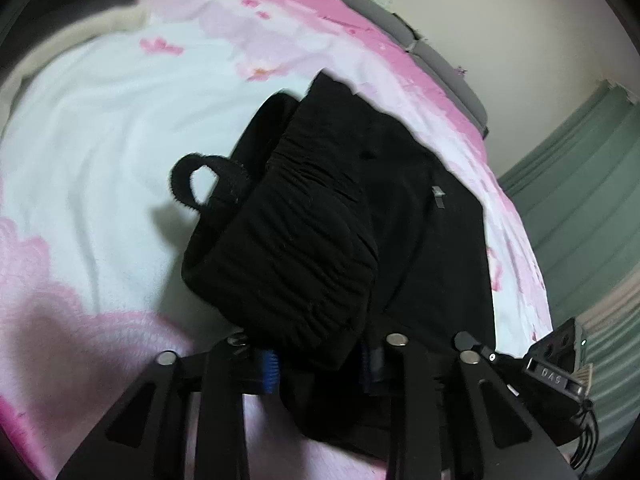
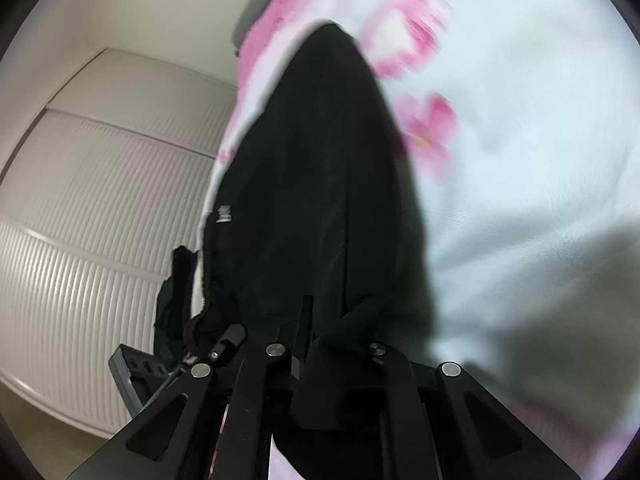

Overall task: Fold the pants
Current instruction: 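Grasp the folded pants end with the left gripper, then lift the folded pants with the left gripper and carry them toward the other garment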

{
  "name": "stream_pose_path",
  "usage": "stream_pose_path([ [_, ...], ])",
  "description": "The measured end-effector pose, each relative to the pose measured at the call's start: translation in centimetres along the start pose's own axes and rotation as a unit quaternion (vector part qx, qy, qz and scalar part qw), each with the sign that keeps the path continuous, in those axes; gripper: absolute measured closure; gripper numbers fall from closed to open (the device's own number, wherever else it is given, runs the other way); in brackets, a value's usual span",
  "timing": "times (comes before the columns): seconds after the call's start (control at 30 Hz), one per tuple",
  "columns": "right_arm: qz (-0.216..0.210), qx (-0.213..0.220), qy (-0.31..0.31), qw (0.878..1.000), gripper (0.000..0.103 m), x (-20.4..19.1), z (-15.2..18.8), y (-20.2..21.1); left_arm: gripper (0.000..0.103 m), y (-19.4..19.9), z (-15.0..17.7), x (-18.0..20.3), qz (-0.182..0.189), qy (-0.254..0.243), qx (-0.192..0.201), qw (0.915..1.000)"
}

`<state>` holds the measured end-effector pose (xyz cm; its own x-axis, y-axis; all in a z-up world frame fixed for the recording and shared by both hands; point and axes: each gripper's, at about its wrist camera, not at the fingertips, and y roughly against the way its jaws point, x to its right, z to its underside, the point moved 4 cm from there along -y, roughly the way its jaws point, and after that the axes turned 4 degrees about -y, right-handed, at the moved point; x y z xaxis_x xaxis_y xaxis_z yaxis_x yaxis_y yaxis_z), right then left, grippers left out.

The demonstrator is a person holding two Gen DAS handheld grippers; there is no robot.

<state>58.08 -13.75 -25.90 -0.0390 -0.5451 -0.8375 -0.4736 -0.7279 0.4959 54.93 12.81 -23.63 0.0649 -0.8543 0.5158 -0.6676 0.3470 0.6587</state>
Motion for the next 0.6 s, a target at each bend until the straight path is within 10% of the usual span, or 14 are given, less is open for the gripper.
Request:
stream_pose_path([
  [0.6,-0.054,0.061,0.094,0.992,0.094,-16.5,0.8,10.0,0.079,11.8,-4.8,5.0,0.074,-0.024,0.037,0.9963],
])
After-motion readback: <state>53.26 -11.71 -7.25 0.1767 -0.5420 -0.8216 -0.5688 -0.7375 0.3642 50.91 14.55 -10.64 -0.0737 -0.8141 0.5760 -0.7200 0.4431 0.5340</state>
